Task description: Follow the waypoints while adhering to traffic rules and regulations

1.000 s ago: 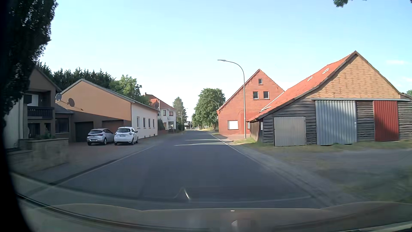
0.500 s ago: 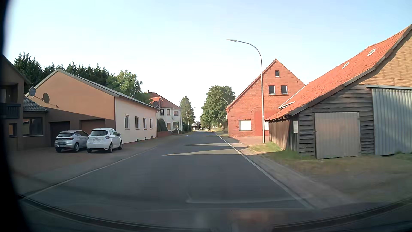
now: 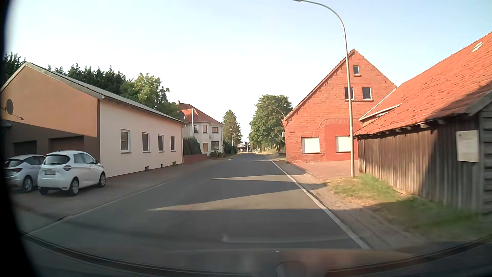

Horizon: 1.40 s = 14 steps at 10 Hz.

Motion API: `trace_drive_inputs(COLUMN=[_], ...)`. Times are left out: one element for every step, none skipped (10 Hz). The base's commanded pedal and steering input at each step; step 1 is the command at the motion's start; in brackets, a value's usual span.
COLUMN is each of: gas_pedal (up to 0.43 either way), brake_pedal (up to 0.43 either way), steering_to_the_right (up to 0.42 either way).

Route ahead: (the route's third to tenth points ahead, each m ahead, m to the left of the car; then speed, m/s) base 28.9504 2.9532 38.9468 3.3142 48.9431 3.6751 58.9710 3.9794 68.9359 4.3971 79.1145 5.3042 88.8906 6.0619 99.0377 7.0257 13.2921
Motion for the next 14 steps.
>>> trace_drive_inputs(gas_pedal=[0.157, 0.169, 0.169, 0.157, 0.157, 0.157, 0.157, 0.157, 0.157, 0.157, 0.157, 0.150, 0.138, 0.138], brake_pedal=[0.006, 0.006, 0.006, 0.006, 0.006, 0.006, 0.006, 0.006, 0.006, 0.006, 0.006, 0.006, 0.006, 0.006], steering_to_the_right=[-0.016, -0.013, -0.004, 0.000, 0.000, 0.000, 0.000, 0.000, 0.000, 0.000, 0.000, 0.000, 0.000, 0.000])
